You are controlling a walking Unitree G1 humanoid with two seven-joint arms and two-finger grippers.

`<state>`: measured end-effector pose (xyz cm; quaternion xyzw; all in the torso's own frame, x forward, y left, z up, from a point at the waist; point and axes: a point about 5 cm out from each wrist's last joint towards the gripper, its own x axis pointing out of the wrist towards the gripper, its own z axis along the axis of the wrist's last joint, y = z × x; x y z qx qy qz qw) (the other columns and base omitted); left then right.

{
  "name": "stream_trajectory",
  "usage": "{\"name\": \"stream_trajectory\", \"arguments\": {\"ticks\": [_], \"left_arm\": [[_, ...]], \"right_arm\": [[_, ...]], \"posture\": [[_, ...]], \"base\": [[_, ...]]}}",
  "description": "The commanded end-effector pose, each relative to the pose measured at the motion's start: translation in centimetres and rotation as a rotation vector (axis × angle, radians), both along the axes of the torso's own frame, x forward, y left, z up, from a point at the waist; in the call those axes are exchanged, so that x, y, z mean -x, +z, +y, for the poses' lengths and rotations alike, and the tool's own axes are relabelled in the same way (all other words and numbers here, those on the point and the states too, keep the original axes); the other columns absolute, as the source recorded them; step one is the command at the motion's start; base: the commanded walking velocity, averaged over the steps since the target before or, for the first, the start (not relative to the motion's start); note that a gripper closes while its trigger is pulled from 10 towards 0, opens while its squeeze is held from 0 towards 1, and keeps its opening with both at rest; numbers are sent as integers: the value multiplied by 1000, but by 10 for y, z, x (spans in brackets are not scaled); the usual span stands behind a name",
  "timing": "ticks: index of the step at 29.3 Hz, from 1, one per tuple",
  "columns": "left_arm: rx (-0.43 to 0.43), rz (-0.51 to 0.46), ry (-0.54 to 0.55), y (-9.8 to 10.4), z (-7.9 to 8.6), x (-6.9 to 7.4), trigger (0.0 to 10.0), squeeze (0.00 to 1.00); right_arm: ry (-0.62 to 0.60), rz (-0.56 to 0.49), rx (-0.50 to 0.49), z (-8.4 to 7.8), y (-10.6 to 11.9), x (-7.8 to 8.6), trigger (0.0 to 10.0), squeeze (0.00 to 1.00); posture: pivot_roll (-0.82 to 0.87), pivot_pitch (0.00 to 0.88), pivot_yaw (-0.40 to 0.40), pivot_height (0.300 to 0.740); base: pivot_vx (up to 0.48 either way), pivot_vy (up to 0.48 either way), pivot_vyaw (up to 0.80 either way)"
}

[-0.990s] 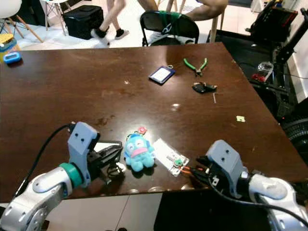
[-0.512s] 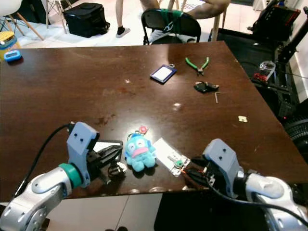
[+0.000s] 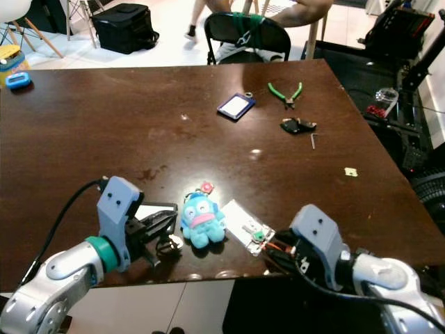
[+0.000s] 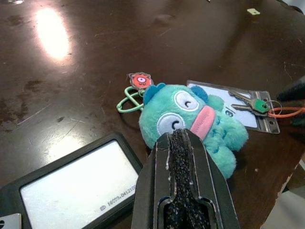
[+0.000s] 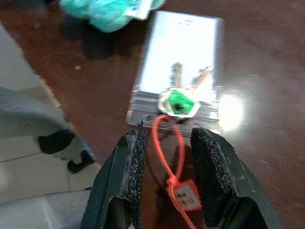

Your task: Hang keys on a hook

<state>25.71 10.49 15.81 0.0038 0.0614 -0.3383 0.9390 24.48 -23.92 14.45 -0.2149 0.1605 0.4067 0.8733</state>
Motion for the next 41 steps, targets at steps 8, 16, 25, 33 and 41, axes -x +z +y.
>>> {"name": "stream_trajectory", "arguments": {"ticks": [8,16,25,33,41], "left_arm": [[-5,23,16,-3,4,4,10000,0],[-4,27,17,-4,4,4,10000,0],[-1,26,15,-3,3,3,10000,0],[-1,26,14,-3,4,3,10000,0],[-2,22,11,-2,4,2,10000,0]], "right_arm": [[61,25,18,9,-4,-2,9922,0],[65,41,24,7,-6,2,2667,0],[72,74,22,5,-10,7,2902,0],[51,80,22,-1,-10,11,0,0],[0,-75,-384,28,44,-7,0,0]], "posture": [[-136,140,120,740],[-138,143,119,740],[-141,143,119,740],[-146,142,123,740],[-145,142,127,740]], "base": [[0,0,0],[0,0,0],[0,0,0],[0,0,0],[0,0,0]]}}
